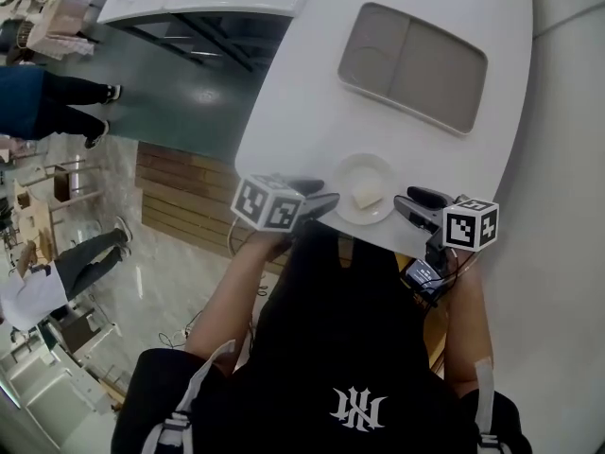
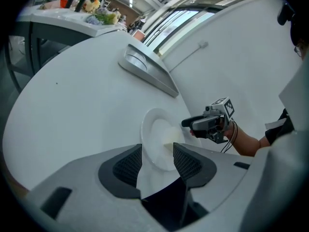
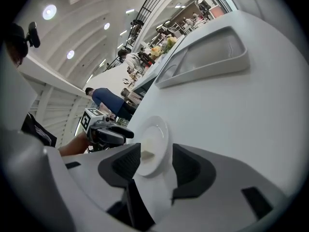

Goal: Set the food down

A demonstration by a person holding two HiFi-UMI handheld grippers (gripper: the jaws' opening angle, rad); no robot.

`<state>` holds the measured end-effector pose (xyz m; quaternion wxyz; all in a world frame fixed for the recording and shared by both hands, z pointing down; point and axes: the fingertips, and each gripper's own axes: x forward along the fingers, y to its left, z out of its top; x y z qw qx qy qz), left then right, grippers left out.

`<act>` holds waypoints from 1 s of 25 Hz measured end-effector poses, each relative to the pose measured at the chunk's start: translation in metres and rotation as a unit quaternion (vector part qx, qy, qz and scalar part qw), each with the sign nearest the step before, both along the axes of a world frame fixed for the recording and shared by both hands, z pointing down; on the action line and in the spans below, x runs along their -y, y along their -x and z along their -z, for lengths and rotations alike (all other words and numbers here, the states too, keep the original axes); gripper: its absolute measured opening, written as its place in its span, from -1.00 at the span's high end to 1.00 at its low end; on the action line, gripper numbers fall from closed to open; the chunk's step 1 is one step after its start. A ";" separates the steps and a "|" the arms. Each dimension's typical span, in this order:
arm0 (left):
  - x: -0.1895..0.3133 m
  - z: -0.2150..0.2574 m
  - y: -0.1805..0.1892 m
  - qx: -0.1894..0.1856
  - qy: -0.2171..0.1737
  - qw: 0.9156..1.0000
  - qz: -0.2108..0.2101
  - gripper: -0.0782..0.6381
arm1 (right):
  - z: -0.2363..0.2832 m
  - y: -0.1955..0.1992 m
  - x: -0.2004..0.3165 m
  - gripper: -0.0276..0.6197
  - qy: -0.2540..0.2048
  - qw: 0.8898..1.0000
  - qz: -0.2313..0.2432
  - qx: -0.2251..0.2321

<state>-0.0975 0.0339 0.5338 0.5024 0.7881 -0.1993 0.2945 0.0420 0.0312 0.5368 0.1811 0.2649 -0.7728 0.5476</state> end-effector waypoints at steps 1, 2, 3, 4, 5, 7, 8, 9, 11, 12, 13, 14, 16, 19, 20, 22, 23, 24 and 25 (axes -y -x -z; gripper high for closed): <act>-0.002 -0.002 -0.001 0.004 0.002 1.000 -0.001 0.29 | -0.002 0.000 -0.001 0.32 0.005 1.000 0.001 0.002; -0.004 -0.004 -0.003 0.006 0.004 1.000 -0.001 0.29 | -0.003 0.000 -0.002 0.32 0.011 1.000 0.001 0.005; -0.004 -0.005 -0.004 0.009 0.005 1.000 -0.001 0.29 | -0.003 0.000 -0.002 0.31 0.016 1.000 0.002 0.009; -0.004 -0.005 -0.005 0.012 0.006 1.000 -0.001 0.30 | -0.004 0.001 -0.002 0.32 0.021 1.000 0.004 0.011; -0.003 -0.006 -0.006 0.014 0.009 1.000 -0.001 0.30 | -0.004 0.001 -0.002 0.33 0.025 1.000 0.004 0.015; -0.003 -0.008 -0.007 0.019 0.012 1.000 -0.001 0.30 | -0.005 0.003 -0.002 0.39 0.034 0.999 0.004 0.022; -0.003 -0.008 -0.007 0.020 0.013 1.000 0.000 0.30 | -0.006 0.004 -0.002 0.41 0.039 0.999 0.006 0.022; -0.003 -0.008 -0.007 0.021 0.014 1.000 0.001 0.30 | -0.007 0.005 -0.003 0.41 0.043 0.999 0.009 0.021; -0.004 -0.008 -0.008 0.023 0.016 1.000 0.002 0.30 | -0.009 0.007 -0.004 0.42 0.049 0.998 0.016 0.019; -0.005 -0.008 -0.008 0.024 0.016 1.000 0.003 0.30 | -0.008 0.008 -0.004 0.42 0.051 0.998 0.018 0.020; -0.005 -0.007 -0.010 0.023 0.016 1.000 0.003 0.30 | -0.007 0.008 -0.004 0.42 0.052 0.998 0.021 0.021; -0.005 -0.007 -0.011 0.023 0.016 1.000 0.004 0.30 | -0.006 0.008 -0.004 0.43 0.052 0.998 0.023 0.022; -0.006 -0.006 -0.014 0.024 0.014 1.000 0.003 0.31 | -0.006 0.009 -0.005 0.45 0.054 0.998 0.023 0.026; -0.005 -0.011 -0.009 0.030 0.011 0.999 0.000 0.36 | -0.010 0.014 -0.003 0.46 0.056 0.998 0.020 0.026; -0.004 -0.012 -0.007 0.032 0.010 0.999 0.000 0.37 | -0.011 0.015 -0.002 0.48 0.056 0.998 0.019 0.024; -0.003 -0.014 -0.005 0.035 0.004 0.999 0.003 0.43 | -0.012 0.014 -0.001 0.52 0.056 0.998 0.014 0.021; -0.003 -0.015 -0.003 0.038 0.000 0.999 0.004 0.47 | -0.013 0.014 -0.001 0.55 0.057 0.998 0.010 0.020; -0.002 -0.016 -0.001 0.041 -0.004 0.999 0.005 0.51 | -0.016 0.014 -0.001 0.58 0.059 0.998 0.005 0.018; -0.001 -0.018 0.000 0.045 -0.007 0.999 0.005 0.54 | -0.019 0.014 0.000 0.63 0.061 0.998 0.001 0.014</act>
